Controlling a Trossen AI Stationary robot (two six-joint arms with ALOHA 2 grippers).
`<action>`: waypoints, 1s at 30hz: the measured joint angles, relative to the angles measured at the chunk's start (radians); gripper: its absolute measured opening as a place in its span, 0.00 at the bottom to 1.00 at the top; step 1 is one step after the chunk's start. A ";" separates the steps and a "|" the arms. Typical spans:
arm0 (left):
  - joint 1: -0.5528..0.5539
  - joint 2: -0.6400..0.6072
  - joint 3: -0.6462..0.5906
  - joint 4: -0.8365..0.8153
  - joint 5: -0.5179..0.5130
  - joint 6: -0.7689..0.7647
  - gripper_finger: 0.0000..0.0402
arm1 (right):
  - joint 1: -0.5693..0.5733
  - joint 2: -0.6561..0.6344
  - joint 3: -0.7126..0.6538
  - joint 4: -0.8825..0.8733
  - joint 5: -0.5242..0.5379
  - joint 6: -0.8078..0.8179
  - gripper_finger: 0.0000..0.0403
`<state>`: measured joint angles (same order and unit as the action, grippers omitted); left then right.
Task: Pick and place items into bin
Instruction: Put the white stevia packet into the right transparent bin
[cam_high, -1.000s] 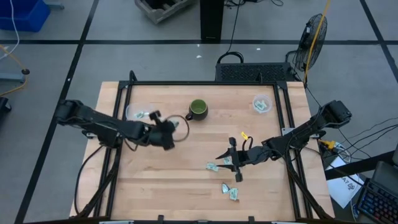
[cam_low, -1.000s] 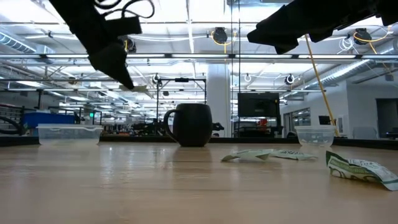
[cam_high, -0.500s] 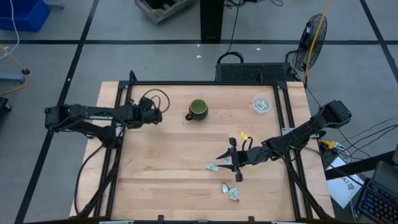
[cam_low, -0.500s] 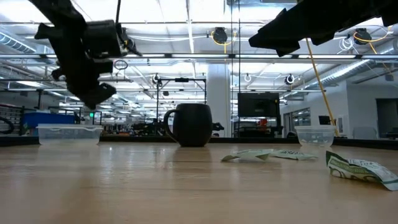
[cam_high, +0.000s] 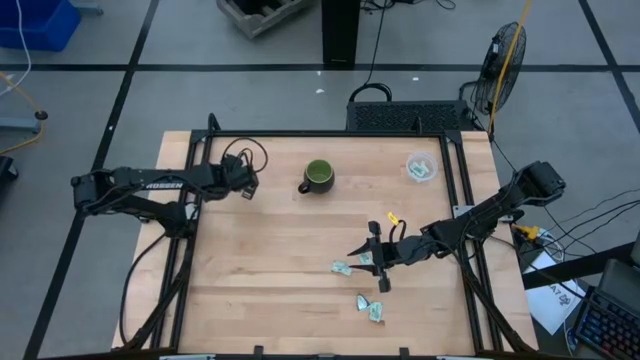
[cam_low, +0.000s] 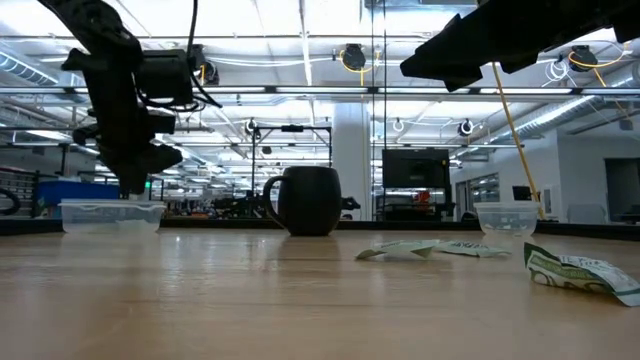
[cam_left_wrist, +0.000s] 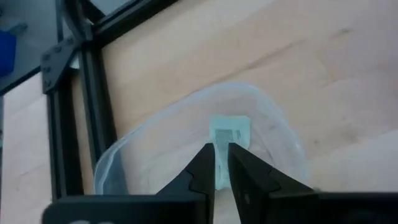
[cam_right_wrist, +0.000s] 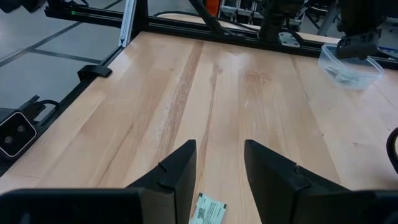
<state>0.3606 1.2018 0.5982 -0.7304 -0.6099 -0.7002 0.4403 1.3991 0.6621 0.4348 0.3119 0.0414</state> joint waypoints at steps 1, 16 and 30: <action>-0.011 0.000 0.005 0.003 0.012 0.008 0.15 | 0.000 0.000 0.000 -0.004 0.000 0.000 0.32; -0.417 0.000 0.030 0.795 0.247 0.196 0.38 | 0.000 0.073 0.000 -0.105 0.000 0.116 0.41; -0.680 0.109 0.030 1.310 0.328 0.448 0.63 | 0.083 0.121 0.000 -0.138 0.096 0.184 0.49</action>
<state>-0.3193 1.3104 0.6285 0.5801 -0.2819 -0.2526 0.5232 1.5201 0.6621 0.2970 0.4080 0.2256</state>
